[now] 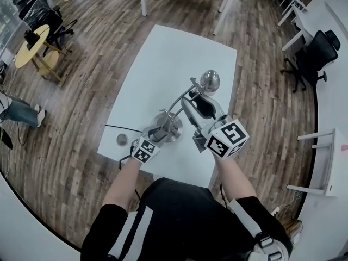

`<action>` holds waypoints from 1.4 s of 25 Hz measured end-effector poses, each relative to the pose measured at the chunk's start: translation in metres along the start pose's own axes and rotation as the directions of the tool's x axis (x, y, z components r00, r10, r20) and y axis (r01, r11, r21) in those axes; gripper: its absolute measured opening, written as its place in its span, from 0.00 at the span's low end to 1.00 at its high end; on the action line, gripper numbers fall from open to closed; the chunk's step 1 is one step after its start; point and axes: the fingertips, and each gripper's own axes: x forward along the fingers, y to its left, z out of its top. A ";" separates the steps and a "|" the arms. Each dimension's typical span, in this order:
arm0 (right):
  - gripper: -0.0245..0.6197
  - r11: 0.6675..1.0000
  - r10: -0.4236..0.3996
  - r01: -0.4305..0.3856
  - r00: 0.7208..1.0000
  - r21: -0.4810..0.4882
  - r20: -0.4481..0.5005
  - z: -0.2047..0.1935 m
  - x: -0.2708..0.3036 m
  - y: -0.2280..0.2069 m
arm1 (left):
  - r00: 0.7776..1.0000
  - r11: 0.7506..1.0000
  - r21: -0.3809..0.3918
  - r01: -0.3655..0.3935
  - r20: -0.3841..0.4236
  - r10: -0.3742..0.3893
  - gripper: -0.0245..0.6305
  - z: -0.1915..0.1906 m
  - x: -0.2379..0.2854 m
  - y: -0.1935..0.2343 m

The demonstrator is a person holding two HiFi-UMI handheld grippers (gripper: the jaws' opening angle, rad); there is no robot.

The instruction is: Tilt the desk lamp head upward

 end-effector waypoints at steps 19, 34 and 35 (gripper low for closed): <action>0.19 0.991 0.070 -0.072 0.997 -0.113 -0.020 0.003 0.005 0.031 | 1.000 1.000 -0.002 -0.017 -0.001 0.016 0.33 0.007 -0.004 0.002; 0.16 0.979 0.137 -0.140 0.990 -0.147 -0.031 0.004 0.008 0.052 | 1.000 1.000 -0.013 -0.017 -0.011 0.017 0.33 0.006 -0.003 0.003; 0.16 0.976 0.143 -0.147 0.989 -0.159 -0.034 0.003 0.009 0.055 | 1.000 1.000 -0.015 -0.018 -0.010 0.017 0.33 0.007 -0.004 0.003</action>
